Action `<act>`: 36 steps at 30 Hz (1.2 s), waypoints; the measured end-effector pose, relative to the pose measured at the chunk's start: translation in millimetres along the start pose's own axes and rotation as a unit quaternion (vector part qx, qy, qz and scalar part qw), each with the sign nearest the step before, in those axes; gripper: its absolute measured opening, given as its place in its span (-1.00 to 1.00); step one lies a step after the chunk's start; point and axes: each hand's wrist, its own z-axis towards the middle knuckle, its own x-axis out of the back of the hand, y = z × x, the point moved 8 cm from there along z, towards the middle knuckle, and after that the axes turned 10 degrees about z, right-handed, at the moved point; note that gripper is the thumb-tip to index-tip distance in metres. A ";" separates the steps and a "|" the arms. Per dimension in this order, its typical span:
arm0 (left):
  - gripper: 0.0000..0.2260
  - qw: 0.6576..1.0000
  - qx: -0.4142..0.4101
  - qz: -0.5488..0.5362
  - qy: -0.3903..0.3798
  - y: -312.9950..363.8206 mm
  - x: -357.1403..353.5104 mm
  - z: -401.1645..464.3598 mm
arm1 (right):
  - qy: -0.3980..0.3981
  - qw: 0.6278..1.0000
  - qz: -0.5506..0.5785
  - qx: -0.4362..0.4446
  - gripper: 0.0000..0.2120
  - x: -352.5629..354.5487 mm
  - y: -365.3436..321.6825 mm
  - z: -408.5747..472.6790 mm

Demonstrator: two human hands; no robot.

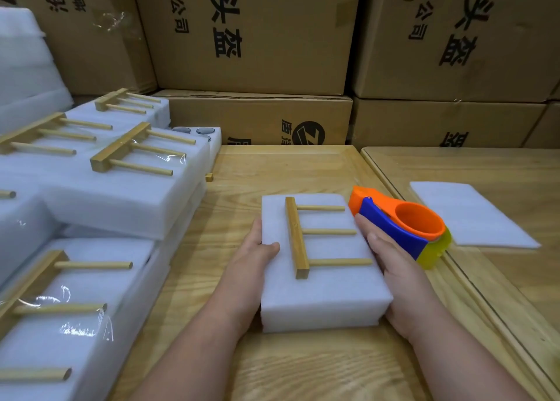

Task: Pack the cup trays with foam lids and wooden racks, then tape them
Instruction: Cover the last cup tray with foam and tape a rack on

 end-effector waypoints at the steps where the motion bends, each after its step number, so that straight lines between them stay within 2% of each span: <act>1: -0.47 1.000 0.003 0.000 -0.003 0.2 0.0 -1.2 | 0.009 1.000 0.005 -0.004 -0.70 1.3 1.6 -0.6; 6: -0.40 1.000 -0.002 -0.010 -0.016 -3.0 0.1 -12.9 | 0.016 0.999 0.036 -0.016 -0.69 3.8 6.1 -9.3; 9: -0.50 0.999 -0.003 -0.037 0.001 -4.7 3.6 -15.4 | 0.049 0.999 0.013 -0.001 -0.74 8.5 1.3 -13.0; 11: -0.61 0.997 -0.003 -0.080 0.021 -6.2 7.0 -14.0 | 0.092 0.993 -0.050 0.050 -0.77 17.2 -14.8 -12.8; 15: -0.63 0.989 0.002 -0.137 0.062 -15.7 14.8 -8.8 | 0.170 0.952 -0.157 0.200 -0.80 31.7 -75.5 -4.9; 17: -0.64 0.987 0.007 -0.144 0.067 -17.4 16.0 -8.0 | 0.187 0.907 -0.302 0.227 -0.85 31.8 -100.5 5.6; 18: -0.66 0.986 0.010 -0.149 0.073 -19.0 17.5 -7.1 | 0.183 0.871 -0.401 0.218 -0.82 29.6 -107.4 13.9; 21: -0.73 0.985 0.005 -0.154 0.079 -17.6 18.8 -6.6 | 0.101 0.736 -0.662 0.099 -0.63 22.0 -98.3 40.7; 23: -0.75 0.984 0.013 -0.155 0.084 -18.8 19.4 -6.1 | 0.047 0.649 -0.759 0.014 -0.54 23.9 -82.2 47.7; 25: -0.73 0.984 0.014 -0.153 0.088 -18.9 20.7 -6.2 | 0.018 0.606 -0.795 -0.015 -0.61 25.3 -73.7 48.4; 28: -0.65 0.982 0.016 -0.159 0.101 -17.1 22.7 -8.2 | 0.021 0.617 -0.787 -0.015 -0.68 24.7 -78.8 47.7; 30: -0.66 0.982 0.017 -0.163 0.099 -15.3 22.6 -10.1 | 0.034 0.650 -0.758 -0.027 -0.68 27.3 -85.2 46.2; 31: -0.66 0.982 0.015 -0.163 0.098 -13.0 21.5 -12.2 | 0.048 0.684 -0.728 -0.027 -0.69 30.1 -89.8 44.5; 33: -0.60 0.987 -0.019 -0.116 0.108 -2.2 22.2 -18.7 | 0.084 0.794 -0.602 -0.004 -0.73 31.4 -103.8 35.4; 35: -0.56 0.986 -0.108 0.002 0.128 25.4 21.7 -29.7 | 0.113 0.902 -0.415 0.027 -0.76 28.3 -120.2 21.8; 36: -0.52 0.978 -0.158 0.056 0.124 44.0 16.6 -37.1 | 0.113 0.938 -0.326 0.035 -0.78 23.7 -126.5 14.4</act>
